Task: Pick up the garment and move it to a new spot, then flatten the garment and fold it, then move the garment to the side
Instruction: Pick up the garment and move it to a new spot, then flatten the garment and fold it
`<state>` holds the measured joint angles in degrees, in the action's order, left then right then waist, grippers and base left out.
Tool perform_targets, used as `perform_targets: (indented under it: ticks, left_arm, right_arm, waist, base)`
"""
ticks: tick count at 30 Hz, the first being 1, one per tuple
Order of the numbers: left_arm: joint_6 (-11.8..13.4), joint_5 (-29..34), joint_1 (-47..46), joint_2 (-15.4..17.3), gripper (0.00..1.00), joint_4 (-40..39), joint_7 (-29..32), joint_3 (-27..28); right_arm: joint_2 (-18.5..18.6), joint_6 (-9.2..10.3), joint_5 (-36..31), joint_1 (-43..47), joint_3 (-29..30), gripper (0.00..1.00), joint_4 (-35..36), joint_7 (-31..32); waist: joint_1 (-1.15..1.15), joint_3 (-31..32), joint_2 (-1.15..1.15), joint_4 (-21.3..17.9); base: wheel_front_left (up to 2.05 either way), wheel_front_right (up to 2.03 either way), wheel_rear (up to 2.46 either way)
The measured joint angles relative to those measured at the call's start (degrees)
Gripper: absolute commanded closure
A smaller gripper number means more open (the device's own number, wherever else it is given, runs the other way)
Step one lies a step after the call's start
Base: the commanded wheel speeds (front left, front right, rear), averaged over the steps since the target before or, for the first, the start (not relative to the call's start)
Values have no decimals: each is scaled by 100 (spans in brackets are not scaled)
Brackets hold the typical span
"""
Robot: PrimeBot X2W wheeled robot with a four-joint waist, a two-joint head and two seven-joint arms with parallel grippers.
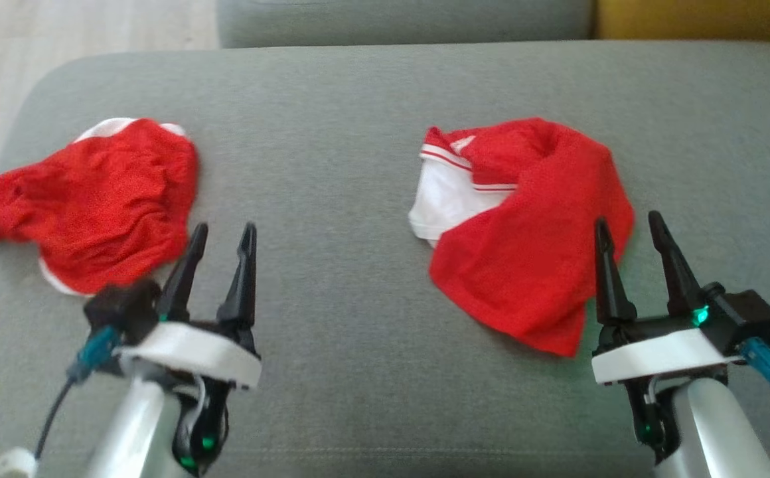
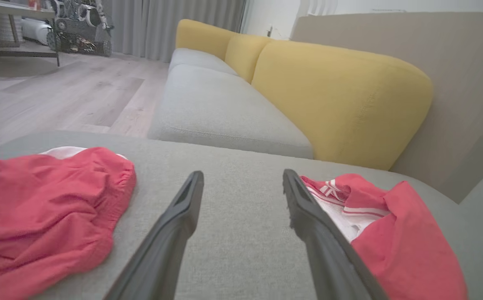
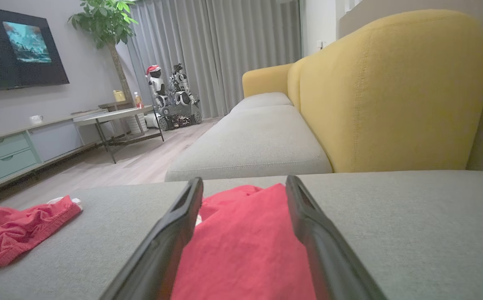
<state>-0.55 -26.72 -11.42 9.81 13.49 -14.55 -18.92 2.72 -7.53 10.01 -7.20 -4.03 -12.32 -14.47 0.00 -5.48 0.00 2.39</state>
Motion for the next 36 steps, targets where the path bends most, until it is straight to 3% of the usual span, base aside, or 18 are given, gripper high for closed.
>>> perform_targets:
  ticks: [7, 13, 23, 33, 35, 36]
  left_arm:
    - [-350, 478, 242, -475, 0, -130, 0, 568]
    - [-521, 597, 166, -676, 0, -114, 0, 721]
    - [-610, 546, 144, -726, 0, -4, 0, 599]
    - [-626, 434, 32, -735, 0, -11, 0, 430]
    - [-608, 375, 31, -735, 0, -12, 0, 369]
    - [-592, 346, 31, -735, 0, -11, 0, 333]
  right_arm:
    - [1, 0, -170, -5, -58, 0, -209, 0]
    - [1, 0, -107, -348, -335, 0, -927, 46]
    - [7, 0, -311, -1277, -334, 0, -2325, 136]
    - [10, 0, -523, -1755, -59, 0, -3208, 136]
    - [10, 0, -548, -1831, -25, 94, -3387, 137]
    - [10, 0, -549, -1855, 1, 100, -3452, 137]
  waist:
    - [0, 12, 0, 291]
    - [0, -80, 0, 411]
    - [0, -307, 0, 730]
    - [0, -511, 0, 984]
    - [0, -535, 0, 1034]
    - [0, -543, 0, 1056]
  base:
    - [0, 0, 0]
    - [0, 0, 0]
    - [0, 0, 0]
    - [0, 0, 0]
    - [0, 0, 0]
    - [0, 0, 0]
